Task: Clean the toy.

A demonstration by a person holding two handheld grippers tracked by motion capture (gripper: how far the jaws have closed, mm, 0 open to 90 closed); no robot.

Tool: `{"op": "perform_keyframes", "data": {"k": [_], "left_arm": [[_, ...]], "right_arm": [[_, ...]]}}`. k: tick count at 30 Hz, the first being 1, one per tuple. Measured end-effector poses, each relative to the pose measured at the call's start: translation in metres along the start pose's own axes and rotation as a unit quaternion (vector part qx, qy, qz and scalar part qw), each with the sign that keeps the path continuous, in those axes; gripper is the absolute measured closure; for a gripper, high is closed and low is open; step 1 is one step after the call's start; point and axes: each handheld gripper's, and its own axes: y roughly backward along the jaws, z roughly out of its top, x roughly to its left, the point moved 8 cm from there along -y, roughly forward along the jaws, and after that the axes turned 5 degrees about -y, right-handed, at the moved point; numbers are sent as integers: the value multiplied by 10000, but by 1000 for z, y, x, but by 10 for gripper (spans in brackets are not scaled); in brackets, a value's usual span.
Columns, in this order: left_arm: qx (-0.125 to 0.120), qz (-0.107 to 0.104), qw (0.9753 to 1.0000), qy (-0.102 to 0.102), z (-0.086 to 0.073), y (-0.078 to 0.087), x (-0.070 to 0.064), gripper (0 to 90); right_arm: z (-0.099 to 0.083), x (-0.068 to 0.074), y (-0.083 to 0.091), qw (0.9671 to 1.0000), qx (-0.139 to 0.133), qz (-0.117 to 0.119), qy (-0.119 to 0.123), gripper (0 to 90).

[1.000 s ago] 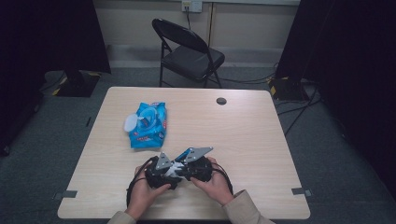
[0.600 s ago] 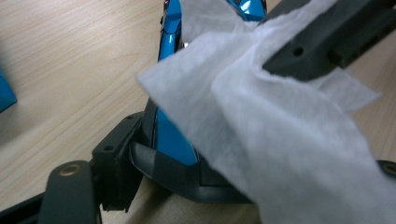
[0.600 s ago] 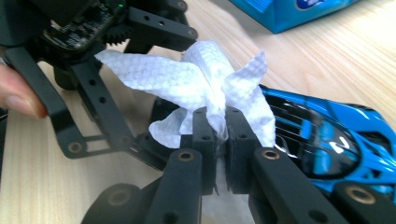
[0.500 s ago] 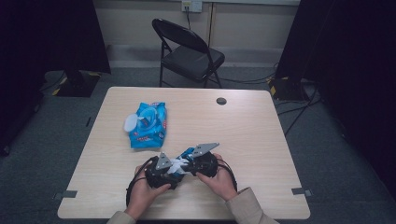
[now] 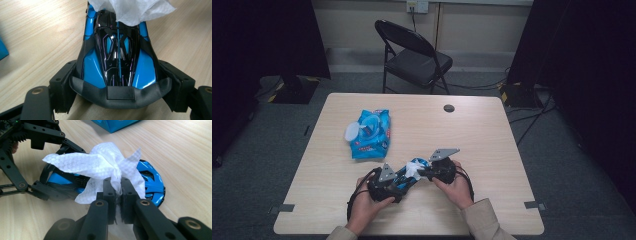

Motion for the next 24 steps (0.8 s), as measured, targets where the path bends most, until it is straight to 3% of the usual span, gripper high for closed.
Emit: {"op": "perform_keyframes", "data": {"k": [10, 16, 24], "left_arm": [[-7, -2, 10000, 6, 0, 0, 0, 241], [-5, 1, 10000, -1, 0, 0, 0, 241], [-4, 2, 10000, -4, 0, 0, 0, 241]], "right_arm": [[1, -13, 4, 9996, -103, -250, -129, 853], [-3, -29, 7, 9979, -138, -585, -224, 853], [-12, -44, 5, 9966, -120, -634, -516, 852]]}}
